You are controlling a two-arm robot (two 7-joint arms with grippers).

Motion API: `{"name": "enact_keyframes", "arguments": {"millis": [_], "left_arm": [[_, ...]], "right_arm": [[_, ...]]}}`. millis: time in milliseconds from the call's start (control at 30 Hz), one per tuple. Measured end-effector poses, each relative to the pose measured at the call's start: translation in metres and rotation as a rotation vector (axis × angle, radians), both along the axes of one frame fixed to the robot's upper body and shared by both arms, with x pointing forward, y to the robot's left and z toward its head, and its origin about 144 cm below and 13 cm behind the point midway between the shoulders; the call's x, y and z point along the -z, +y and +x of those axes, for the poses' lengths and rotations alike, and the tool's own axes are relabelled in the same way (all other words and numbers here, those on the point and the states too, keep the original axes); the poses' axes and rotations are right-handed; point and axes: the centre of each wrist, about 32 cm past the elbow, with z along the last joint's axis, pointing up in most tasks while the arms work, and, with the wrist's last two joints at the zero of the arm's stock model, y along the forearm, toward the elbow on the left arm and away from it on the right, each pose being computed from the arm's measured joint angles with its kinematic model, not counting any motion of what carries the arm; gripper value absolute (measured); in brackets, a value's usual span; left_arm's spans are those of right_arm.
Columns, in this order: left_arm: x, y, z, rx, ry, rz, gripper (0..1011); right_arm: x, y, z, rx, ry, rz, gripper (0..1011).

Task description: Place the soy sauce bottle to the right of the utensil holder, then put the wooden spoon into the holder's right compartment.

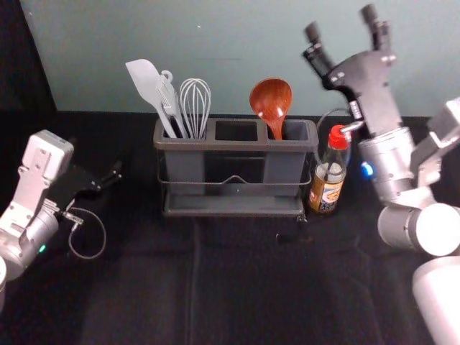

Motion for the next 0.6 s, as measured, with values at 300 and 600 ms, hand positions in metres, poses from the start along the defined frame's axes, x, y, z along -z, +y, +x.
{"name": "enact_keyframes", "arguments": {"millis": [300,600], "left_arm": [[0.000,0.000,0.000,0.000,0.000,0.000,1005],[0.000,0.000,0.000,0.000,0.000,0.000,1005]], "right_arm": [[-0.005,-0.036,-0.008,0.116,-0.040,0.020,1002],[0.000,-0.072,-0.023,0.212,0.030,-0.061,1002]]}}
